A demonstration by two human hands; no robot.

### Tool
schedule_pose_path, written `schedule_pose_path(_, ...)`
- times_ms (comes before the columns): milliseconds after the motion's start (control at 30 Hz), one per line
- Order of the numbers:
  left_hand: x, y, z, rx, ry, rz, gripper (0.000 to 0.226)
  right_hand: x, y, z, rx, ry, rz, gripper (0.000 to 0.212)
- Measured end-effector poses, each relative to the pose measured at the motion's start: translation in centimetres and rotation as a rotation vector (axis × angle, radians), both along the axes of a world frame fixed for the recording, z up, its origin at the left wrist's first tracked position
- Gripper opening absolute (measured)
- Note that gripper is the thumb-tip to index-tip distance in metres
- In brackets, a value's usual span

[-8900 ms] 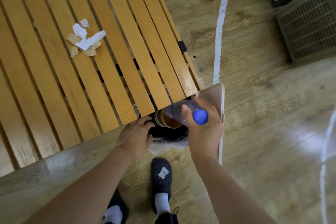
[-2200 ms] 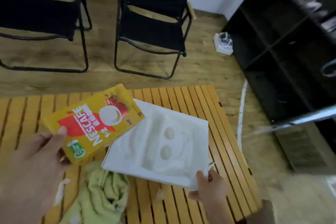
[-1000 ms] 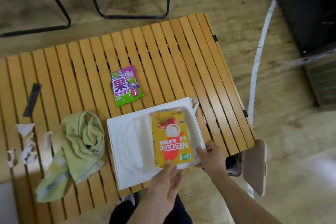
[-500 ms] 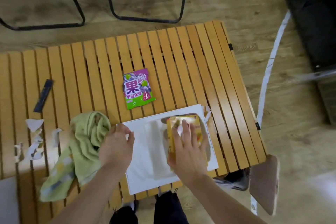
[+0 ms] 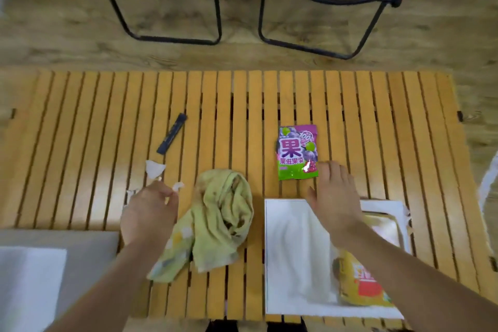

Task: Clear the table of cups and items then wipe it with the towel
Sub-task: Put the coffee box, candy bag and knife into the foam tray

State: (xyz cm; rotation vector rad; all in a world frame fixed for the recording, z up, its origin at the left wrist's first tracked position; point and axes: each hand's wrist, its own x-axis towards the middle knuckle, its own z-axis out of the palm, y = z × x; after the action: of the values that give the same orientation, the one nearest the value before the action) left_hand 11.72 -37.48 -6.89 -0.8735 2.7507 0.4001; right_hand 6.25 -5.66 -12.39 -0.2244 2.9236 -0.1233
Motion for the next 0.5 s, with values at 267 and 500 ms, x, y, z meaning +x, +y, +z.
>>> schedule_pose_path(267, 1.7, -4.6, 0.0, 0.140, 0.122, 0.080, 0.005, -4.8, -6.8, -4.6, 0.441, -0.267, 0.201, 0.067)
schedule_pose_path(500, 3.1, -4.5, -2.1, 0.237, 0.114, 0.052, 0.010, -4.5, -4.7, -4.0, 0.045, -0.199, 0.037, 0.048)
